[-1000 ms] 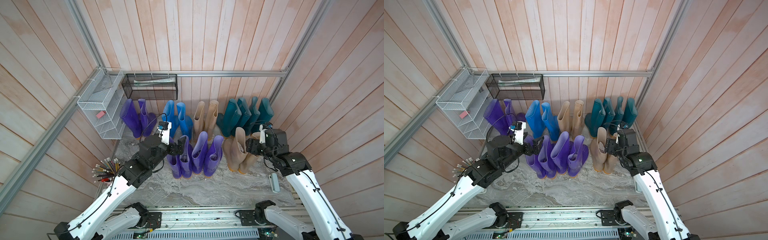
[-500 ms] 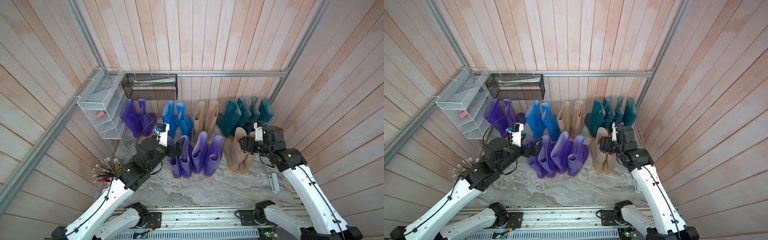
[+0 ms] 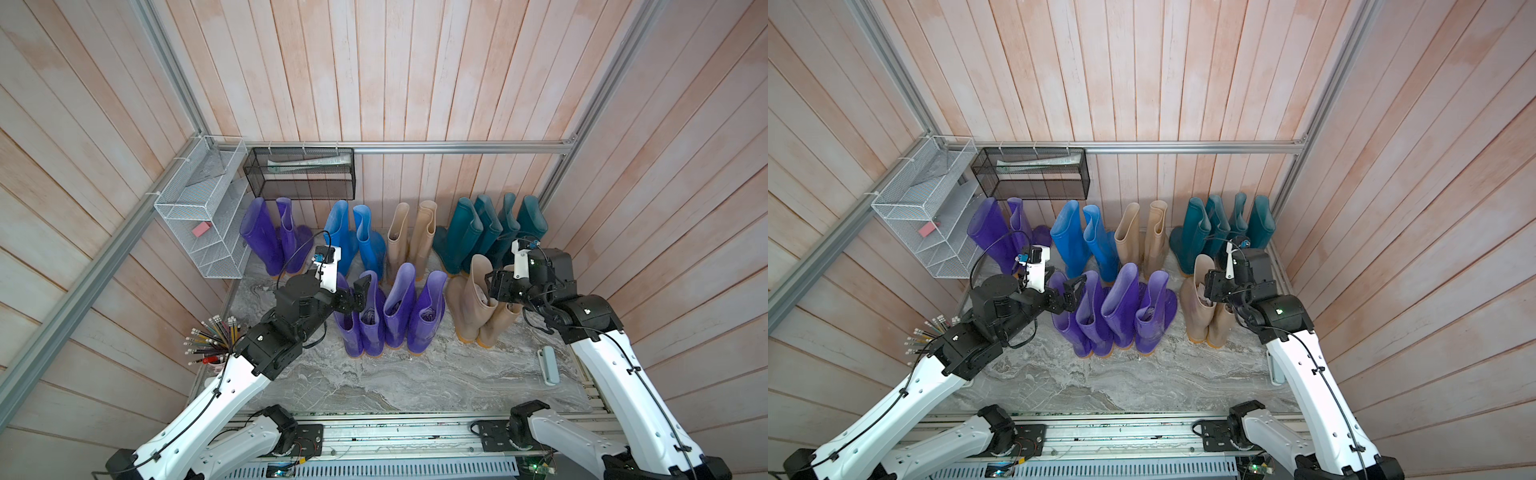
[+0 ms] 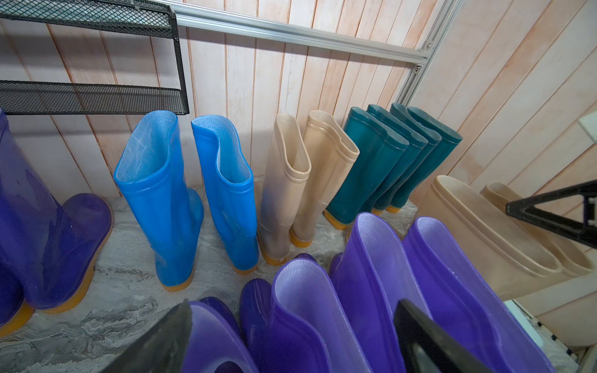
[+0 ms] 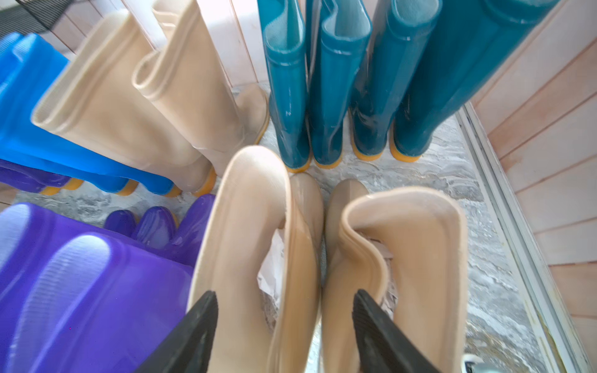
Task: Match and arrange rain boots in pairs
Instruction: Adjust a pair of rain boots at the center of the board.
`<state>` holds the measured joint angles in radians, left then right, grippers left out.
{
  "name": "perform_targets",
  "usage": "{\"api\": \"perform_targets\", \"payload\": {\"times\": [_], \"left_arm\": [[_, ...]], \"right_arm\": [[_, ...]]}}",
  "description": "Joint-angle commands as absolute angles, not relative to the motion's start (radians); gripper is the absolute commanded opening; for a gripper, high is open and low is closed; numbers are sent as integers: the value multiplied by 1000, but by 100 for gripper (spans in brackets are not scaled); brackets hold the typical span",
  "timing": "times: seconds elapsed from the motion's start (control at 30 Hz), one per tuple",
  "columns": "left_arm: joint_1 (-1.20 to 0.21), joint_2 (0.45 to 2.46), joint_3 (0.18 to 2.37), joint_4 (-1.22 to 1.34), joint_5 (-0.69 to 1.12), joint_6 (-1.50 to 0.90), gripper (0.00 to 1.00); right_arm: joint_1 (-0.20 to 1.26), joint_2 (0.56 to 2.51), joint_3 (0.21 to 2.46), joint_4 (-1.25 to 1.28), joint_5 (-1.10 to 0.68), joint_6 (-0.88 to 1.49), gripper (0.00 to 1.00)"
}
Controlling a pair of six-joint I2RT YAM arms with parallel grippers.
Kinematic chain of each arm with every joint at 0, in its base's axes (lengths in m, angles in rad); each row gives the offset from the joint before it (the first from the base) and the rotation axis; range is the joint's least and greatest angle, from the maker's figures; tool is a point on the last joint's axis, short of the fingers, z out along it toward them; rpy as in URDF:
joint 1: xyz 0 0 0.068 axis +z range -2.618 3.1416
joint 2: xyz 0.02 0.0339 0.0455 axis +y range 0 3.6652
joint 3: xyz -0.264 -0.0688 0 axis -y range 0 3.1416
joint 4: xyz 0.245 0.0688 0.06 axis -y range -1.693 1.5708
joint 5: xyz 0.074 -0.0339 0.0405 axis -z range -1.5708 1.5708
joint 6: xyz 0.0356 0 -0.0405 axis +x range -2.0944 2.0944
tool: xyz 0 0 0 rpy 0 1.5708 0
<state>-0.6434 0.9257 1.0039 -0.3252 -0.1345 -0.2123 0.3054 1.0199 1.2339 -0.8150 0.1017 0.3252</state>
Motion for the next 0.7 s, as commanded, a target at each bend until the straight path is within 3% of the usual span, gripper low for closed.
{"api": "perform_targets", "payload": {"times": [0.0, 0.3, 0.67], "left_arm": [[-638, 920, 1001, -317, -119, -199, 100], [-637, 937, 1005, -307, -105, -201, 100], [-634, 933, 995, -313, -110, -204, 100]], "right_arm": [[308, 1002, 1224, -853, 162, 330, 70], [309, 985, 1253, -896, 193, 327, 73], [308, 1004, 1138, -757, 26, 346, 78]]}}
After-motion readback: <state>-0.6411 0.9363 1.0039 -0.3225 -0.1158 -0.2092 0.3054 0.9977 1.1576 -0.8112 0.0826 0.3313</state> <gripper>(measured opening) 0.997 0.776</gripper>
